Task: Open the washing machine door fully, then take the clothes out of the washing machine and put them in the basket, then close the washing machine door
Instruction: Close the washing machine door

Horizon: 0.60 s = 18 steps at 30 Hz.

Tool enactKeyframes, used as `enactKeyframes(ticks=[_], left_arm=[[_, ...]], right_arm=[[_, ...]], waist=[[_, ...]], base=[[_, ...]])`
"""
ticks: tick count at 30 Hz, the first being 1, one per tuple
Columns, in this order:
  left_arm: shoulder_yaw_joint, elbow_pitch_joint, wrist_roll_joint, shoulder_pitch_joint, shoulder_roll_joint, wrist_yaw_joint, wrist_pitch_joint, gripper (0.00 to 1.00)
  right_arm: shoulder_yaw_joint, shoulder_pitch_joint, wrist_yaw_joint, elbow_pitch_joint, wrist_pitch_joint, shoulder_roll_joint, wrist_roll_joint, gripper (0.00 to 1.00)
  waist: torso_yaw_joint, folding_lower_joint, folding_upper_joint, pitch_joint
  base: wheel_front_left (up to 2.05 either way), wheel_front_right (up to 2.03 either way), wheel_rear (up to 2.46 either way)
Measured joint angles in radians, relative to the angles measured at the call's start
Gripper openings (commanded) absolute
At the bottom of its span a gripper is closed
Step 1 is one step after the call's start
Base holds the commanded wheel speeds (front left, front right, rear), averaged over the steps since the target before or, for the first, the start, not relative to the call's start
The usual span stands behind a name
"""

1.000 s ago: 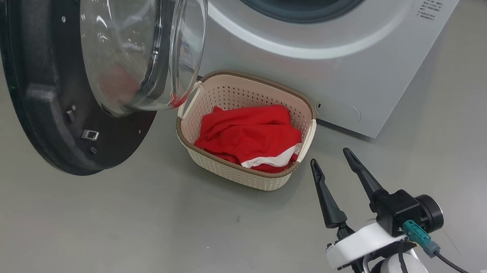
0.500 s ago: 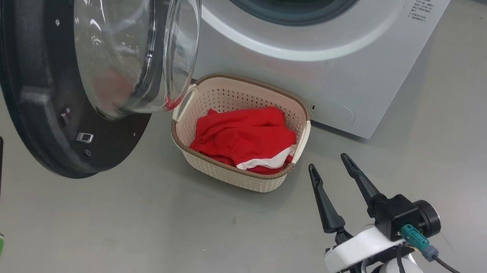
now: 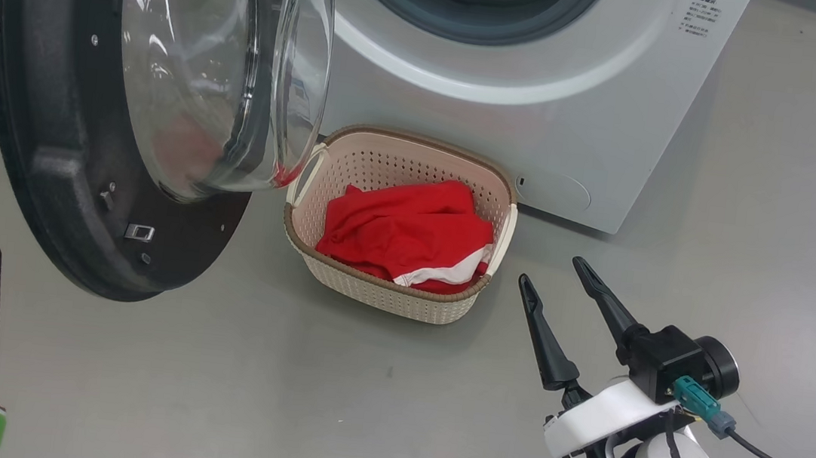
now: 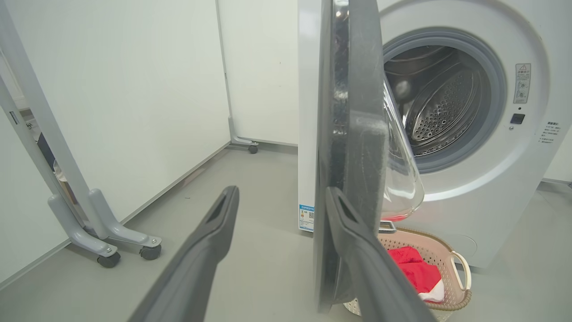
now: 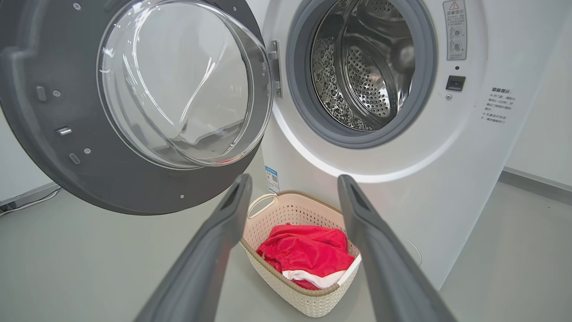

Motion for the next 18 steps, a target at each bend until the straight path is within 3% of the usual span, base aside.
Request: enactKeyframes(ticks=[18], left_arm=[[-0.024,0.017,0.008,0.0,0.0,0.0,-0.022,1.0]], right_arm=[[0.0,0.0,0.0,-0.001,-0.001,0.003,0.0,1.0]], waist=[[0.002,0.0,0.0,0.002]], base=[[0.0,0.0,0.0]])
